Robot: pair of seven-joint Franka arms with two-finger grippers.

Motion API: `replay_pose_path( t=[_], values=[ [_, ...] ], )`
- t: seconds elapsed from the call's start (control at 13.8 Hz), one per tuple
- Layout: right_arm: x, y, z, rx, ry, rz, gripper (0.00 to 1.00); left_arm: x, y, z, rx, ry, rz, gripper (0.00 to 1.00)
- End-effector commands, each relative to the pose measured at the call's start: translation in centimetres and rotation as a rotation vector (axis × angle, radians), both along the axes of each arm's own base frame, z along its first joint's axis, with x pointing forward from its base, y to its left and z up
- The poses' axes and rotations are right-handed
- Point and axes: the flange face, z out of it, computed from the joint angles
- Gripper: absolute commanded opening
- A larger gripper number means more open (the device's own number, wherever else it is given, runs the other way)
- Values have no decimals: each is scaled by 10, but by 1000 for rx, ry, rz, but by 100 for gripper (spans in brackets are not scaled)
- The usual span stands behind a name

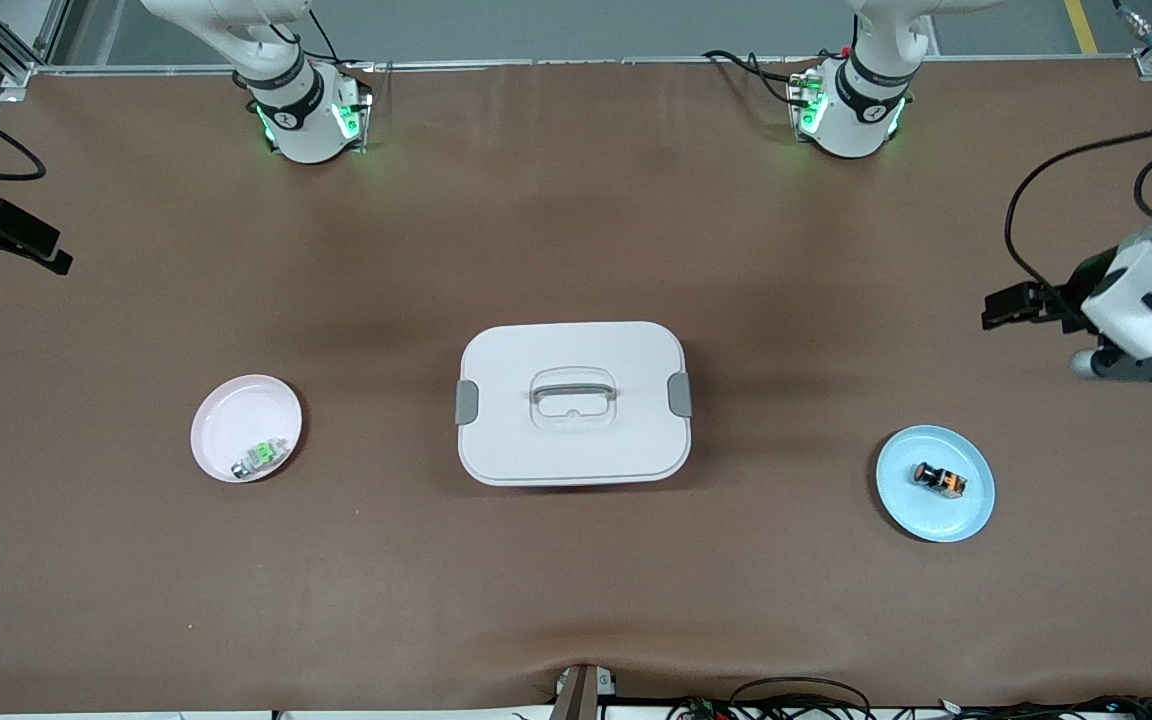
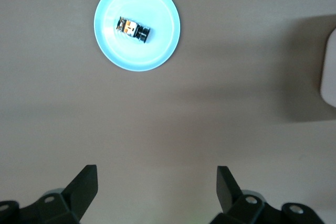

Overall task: Transfer orange switch to right arm and place
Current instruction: 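Move the left gripper toward the orange switch on the blue plate, then lower the left gripper around the orange switch on the plate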

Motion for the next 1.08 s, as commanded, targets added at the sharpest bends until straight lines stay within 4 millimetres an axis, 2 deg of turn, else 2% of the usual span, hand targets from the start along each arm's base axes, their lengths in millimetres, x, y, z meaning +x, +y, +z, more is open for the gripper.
replay_pose_path(
  t=[0.0, 0.29, 0.43, 0.72, 0.87, 1.01],
  values=[
    [-3, -2, 6, 13, -10, -3, 100, 21, 7, -30, 7, -11, -50, 100],
    [-3, -2, 6, 13, -10, -3, 100, 53, 13, -91, -5, -54, -124, 100],
    [-4, -1, 6, 13, -7, -2, 100, 63, 33, -117, 21, -65, -171, 100],
    [-4, 0, 5, 13, -6, -1, 100, 79, 62, -173, 8, -94, -303, 100],
    [-4, 0, 5, 13, -6, -1, 100, 83, 72, -203, -1, -90, -288, 100],
    [-4, 0, 6, 13, -7, 0, 100, 88, 74, -238, -13, -78, -285, 100]
  ],
)
